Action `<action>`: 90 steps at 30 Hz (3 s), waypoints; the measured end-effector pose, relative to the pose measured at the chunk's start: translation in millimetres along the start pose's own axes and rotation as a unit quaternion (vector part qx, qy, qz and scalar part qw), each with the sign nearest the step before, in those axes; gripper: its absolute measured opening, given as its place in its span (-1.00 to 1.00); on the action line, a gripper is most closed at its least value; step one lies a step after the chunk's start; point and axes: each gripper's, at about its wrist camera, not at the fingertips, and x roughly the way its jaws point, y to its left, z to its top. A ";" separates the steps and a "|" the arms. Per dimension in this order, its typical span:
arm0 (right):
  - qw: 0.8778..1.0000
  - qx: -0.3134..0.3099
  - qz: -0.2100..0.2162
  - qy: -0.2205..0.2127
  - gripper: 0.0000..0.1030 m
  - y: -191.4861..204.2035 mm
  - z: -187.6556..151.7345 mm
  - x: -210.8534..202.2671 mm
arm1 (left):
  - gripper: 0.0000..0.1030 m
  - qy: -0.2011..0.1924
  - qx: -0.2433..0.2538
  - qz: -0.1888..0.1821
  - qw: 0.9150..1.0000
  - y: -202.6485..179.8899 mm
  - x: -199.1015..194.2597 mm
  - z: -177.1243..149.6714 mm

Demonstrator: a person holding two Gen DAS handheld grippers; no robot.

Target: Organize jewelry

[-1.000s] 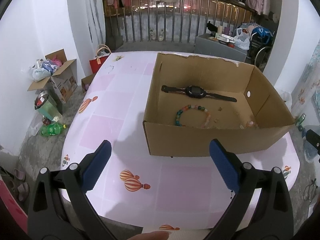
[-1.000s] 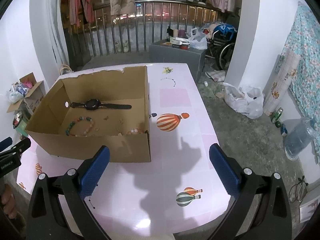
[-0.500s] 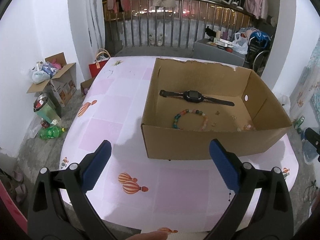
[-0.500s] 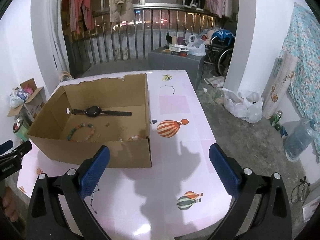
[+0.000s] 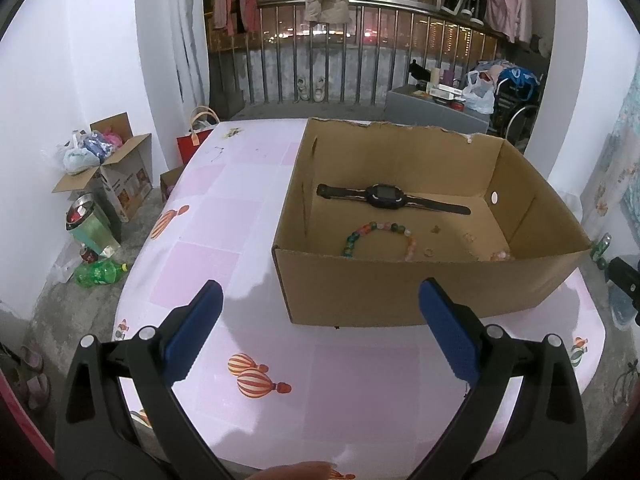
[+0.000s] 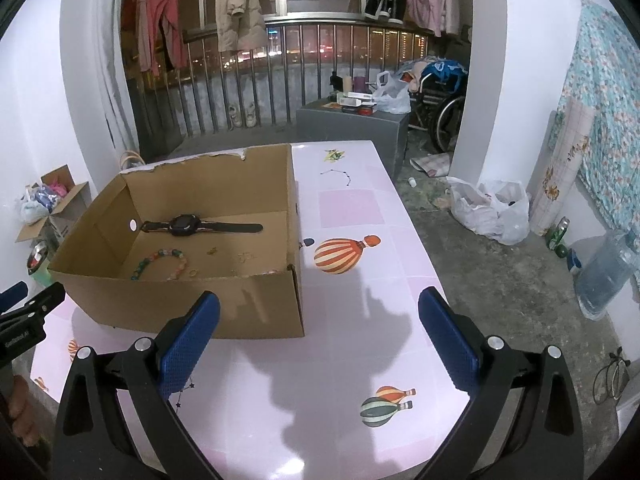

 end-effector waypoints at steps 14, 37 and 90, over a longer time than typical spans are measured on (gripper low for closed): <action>1.000 0.000 0.000 -0.001 0.88 3.4 -1.0 6.0 | 0.84 0.009 -0.001 -0.001 1.000 -1.2 4.6 -3.8; 1.000 0.000 -0.010 0.003 0.88 11.7 6.3 9.9 | 0.84 0.043 -0.009 -0.001 0.999 1.9 9.0 10.9; 1.000 -0.005 -0.008 0.012 0.88 16.6 3.7 14.4 | 0.84 0.048 -0.012 0.003 0.999 7.2 18.8 14.2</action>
